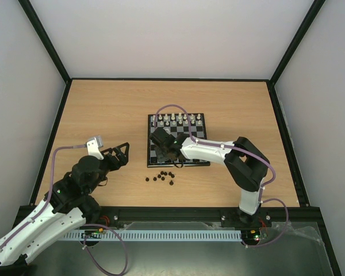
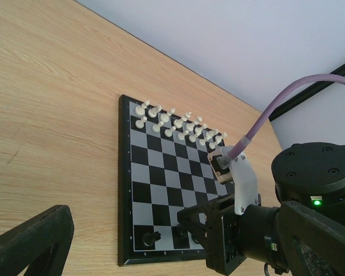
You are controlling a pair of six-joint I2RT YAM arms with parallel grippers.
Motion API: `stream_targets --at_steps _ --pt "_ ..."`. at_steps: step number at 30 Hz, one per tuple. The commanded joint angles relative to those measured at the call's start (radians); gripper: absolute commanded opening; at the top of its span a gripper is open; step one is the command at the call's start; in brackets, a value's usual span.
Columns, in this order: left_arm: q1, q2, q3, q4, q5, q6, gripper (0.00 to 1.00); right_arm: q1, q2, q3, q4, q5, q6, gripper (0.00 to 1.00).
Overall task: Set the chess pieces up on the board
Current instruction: Place the chess piece on the chessboard.
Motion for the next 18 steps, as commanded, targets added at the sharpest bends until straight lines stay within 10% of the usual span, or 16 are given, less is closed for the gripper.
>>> stream_targets --at_steps 1,18 --pt "-0.001 -0.002 -0.010 0.015 -0.004 0.010 0.99 -0.004 0.008 0.032 -0.060 -0.015 0.000 0.01" --pt "-0.002 -0.010 -0.010 0.007 -0.003 0.007 1.00 -0.038 0.031 0.150 -0.178 0.011 0.023 0.21"
